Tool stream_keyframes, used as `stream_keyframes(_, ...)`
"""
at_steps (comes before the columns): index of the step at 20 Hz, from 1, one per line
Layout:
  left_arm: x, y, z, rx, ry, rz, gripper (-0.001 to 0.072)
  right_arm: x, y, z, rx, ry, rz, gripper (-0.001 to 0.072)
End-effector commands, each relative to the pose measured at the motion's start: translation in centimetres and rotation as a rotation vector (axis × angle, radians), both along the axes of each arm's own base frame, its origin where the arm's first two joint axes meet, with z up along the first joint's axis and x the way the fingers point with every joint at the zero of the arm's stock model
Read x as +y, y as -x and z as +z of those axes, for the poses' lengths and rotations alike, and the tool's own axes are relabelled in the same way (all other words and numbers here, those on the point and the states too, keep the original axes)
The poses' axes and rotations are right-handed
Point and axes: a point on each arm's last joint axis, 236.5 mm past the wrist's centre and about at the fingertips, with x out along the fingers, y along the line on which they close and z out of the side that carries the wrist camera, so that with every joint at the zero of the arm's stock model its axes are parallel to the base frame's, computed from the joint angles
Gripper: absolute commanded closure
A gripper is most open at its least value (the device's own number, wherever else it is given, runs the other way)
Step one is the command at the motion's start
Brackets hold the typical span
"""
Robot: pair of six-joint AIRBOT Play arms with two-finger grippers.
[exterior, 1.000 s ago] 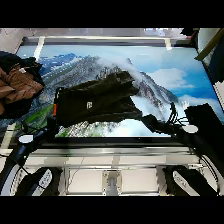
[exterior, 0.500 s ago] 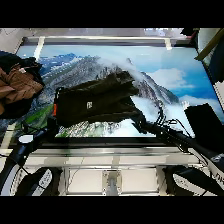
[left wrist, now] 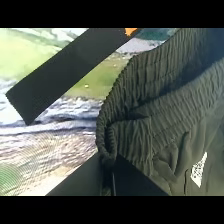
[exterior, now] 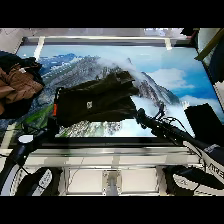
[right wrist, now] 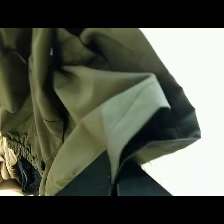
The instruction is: Fold the clothes and pants, and hang the long-sleeved shirts on hangers.
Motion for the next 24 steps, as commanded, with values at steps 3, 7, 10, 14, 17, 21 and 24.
stream_keyframes(3, -0.2, -3.4, 8.2, -0.241, -0.172, -0.164, 0.0685, 1.6, -2.8, 9.5, -0.363, 0.052, 0.172, 0.0708)
stream_keyframes(7, -1.4, -4.5, 26.7, -0.656, -0.329, -0.230, 0.0687, 2.3, -0.8, 26.6, -0.801, 0.202, 0.345, 0.0709)
stream_keyframes(10, -2.9, -0.5, 41.7, -0.967, -0.478, -0.235, 0.0688, 1.1, 4.5, 41.6, -1.137, 0.409, 0.358, 0.0709)
stream_keyframes(14, -7.1, 6.1, 53.9, -1.198, -0.599, -0.349, 0.0688, -0.5, 11.3, 53.6, -1.334, 0.609, 0.360, 0.0710)
stream_keyframes(17, -6.6, 6.9, 56.3, -1.208, -0.679, -0.334, 0.0689, -0.7, 11.4, 53.9, -1.293, 0.641, 0.384, 0.0711)
stream_keyframes(21, -2.8, 0.7, 43.9, -0.679, -0.636, -0.414, 0.0688, -0.3, 4.8, 46.4, -1.049, 0.690, 0.500, 0.0711)
stream_keyframes(24, -0.5, -3.5, 34.2, -0.369, -0.553, -0.477, 0.0687, 0.1, -2.9, 38.0, -0.830, 0.707, 0.575, 0.0710)
